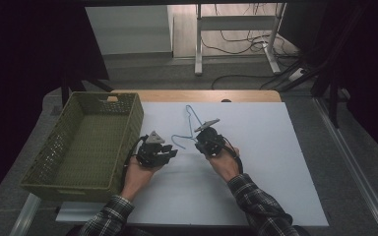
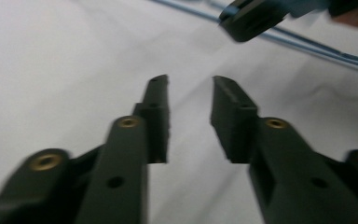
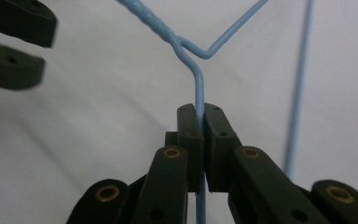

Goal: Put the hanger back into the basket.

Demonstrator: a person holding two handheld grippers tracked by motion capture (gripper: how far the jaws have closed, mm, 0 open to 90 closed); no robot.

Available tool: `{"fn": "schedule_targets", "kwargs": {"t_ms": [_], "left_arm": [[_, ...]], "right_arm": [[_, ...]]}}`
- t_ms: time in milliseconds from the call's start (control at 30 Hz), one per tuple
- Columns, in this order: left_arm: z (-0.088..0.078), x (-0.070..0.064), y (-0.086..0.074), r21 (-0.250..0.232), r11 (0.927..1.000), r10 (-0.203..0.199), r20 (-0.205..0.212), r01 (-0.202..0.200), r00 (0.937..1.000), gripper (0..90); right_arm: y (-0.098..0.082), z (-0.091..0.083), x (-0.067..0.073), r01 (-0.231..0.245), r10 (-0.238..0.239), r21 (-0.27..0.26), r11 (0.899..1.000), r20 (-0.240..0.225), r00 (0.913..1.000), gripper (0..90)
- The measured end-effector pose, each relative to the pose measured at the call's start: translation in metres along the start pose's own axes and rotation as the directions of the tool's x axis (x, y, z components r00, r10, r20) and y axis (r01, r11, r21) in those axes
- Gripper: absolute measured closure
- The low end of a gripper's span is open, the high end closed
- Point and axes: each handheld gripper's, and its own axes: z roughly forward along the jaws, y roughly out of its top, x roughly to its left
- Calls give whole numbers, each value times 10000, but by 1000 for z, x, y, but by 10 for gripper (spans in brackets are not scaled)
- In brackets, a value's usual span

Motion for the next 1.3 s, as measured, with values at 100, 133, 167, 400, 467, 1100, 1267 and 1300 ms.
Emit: {"fn": "schedule_targets", "kwargs": {"t_ms": [100, 133, 167, 400, 467, 1100, 1267, 1300], "left_arm": [[-8, 3, 2, -266, 9996, -2, 103, 5, 9999, 445], [-11, 3, 4, -378, 9993, 47, 240, -38, 9997, 403], [-14, 2, 6, -534, 9985, 151, 429, -128, 9990, 372], [-34, -13, 27, -1844, 9772, 1255, 1019, -1052, 9868, 447], [-34, -15, 32, -2134, 9710, 1334, 1087, -1079, 9851, 523], [-32, -38, 65, -1993, 9692, 1591, 590, -1445, 9855, 854], [-33, -45, 75, -1613, 9798, 1267, 420, -1184, 9910, 854], [-32, -47, 77, -1519, 9811, 1273, 383, -1201, 9911, 853]], "right_arm": [[4, -16, -4, -207, 196, -237, 9995, -458, 9988, 867], [5, -21, -5, -231, 213, -295, 9993, -596, 9980, 867], [6, -25, -5, -281, 254, -361, 9990, -723, 9971, 867], [11, -49, 0, -283, 194, -547, 9981, -1558, 9876, 866], [13, -55, 2, -227, 134, -538, 9983, -1669, 9859, 866], [11, -70, 14, 101, -234, -685, 9976, -1959, 9803, 700], [10, -87, 21, 716, -801, -939, 9930, -901, 9927, 660], [9, -87, 24, 902, -964, -934, 9915, -649, 9932, 665]]}}
